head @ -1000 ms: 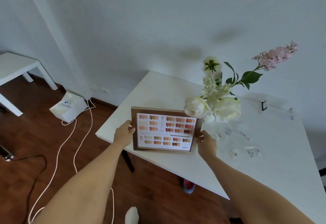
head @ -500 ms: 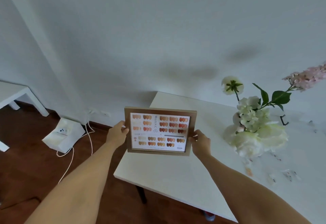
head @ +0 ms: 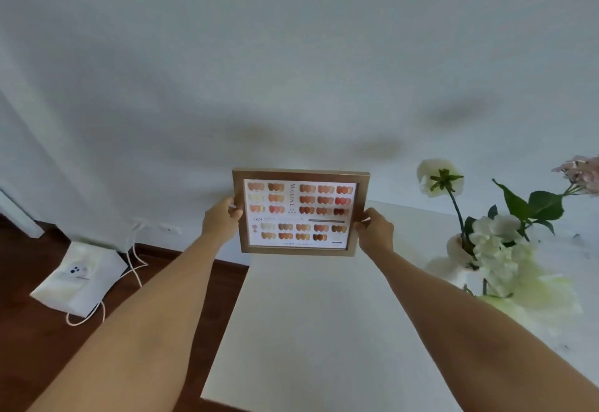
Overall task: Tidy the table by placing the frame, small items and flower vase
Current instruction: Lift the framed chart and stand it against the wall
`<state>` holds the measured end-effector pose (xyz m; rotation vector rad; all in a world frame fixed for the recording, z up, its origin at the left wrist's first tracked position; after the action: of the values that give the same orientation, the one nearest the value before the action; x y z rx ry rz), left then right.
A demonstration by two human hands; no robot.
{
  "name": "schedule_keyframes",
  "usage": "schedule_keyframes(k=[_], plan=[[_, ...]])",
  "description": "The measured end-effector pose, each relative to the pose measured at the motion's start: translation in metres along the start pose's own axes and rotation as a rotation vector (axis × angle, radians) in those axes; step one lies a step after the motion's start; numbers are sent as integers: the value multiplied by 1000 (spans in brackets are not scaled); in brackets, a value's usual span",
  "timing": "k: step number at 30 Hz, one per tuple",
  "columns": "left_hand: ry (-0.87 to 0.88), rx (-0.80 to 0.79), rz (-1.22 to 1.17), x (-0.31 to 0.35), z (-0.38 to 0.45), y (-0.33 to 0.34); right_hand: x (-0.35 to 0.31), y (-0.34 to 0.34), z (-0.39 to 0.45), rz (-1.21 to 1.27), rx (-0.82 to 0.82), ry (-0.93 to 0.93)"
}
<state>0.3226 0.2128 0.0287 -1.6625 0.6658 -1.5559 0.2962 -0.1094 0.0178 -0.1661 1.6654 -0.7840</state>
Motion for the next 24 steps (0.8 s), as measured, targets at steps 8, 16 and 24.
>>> schedule_keyframes(k=[8, 16, 24], plan=[[31, -37, 11, 27, 102, 39, -2, 15, 95, -51, 12, 22], [23, -83, 40, 37, 172, 85, 18, 33, 163, -79, 16, 69], [15, -107, 34, 40, 206, 110, 27, 42, 196, -46, 8, 90]])
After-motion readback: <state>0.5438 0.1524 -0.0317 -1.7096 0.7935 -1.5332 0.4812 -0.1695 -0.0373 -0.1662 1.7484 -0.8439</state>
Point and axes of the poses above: each hand's wrist, its own z-axis towards the middle knuckle, its own y-axis out of the palm, x = y × z, the point moved 3 cm from there along z, towards the middle knuckle, and after that the axes turned 6 degrees about z, right-handed, at the moved point
